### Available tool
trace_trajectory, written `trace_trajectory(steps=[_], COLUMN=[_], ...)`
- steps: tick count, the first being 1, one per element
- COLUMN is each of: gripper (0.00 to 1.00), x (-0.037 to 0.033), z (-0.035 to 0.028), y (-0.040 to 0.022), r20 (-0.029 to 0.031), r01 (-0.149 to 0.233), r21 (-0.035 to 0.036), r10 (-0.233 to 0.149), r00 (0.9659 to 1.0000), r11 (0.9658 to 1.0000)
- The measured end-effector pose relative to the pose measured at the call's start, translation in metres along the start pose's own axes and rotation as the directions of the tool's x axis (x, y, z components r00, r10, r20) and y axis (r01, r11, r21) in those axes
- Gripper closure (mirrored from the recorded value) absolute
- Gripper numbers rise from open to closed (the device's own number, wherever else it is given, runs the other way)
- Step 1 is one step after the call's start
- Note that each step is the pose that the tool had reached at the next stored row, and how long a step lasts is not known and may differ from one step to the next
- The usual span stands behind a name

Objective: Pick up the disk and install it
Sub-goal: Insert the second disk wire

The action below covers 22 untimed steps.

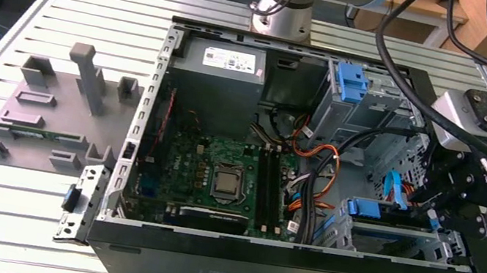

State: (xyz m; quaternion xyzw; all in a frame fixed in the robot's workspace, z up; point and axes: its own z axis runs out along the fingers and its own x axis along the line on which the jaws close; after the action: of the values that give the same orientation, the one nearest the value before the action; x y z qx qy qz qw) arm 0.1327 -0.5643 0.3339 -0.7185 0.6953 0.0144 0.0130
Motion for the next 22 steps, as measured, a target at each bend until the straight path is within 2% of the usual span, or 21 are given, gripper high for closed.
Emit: trace_trajectory(steps=[2,3,22], gripper=[0.72,0.79,0.79], x=[0.0,-0.0001,-0.0001], z=[0.0,0.0,0.0052], y=[0.0,0.0,0.0006], r20=[0.0,0.0,0.0004], r01=[0.0,0.0,0.0], r21=[0.0,0.0,0.0005], r10=[0.0,0.0,0.0], r00=[1.0,1.0,1.0], r11=[1.0,1.0,1.0])
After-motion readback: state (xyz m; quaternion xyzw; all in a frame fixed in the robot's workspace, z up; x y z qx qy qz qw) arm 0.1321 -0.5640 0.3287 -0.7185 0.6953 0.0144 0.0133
